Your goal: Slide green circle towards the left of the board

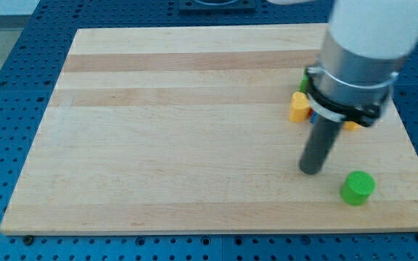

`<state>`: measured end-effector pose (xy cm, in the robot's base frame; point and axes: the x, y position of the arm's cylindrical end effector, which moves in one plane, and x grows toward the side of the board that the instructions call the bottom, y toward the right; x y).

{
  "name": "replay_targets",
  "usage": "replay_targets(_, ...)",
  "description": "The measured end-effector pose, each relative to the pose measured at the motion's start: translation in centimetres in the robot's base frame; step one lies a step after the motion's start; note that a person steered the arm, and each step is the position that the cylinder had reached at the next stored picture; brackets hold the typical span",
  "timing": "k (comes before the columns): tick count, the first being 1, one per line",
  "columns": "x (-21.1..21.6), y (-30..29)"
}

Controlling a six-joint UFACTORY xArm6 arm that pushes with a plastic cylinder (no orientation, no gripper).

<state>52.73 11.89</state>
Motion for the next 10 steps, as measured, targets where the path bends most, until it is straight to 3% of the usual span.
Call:
replay_targets(1, -2.3, -3.5)
replay_targets(2, -2.2, -2.1)
replay_targets(3, -2.2, 2.7)
replay_targets(5, -0.6, 18.8)
replay_targets(6, 4.1, 20.6)
replay_targets(7, 6.4, 16.4)
replay_targets(8, 4.9, 7.1)
replay_targets(10, -4.6, -13.9)
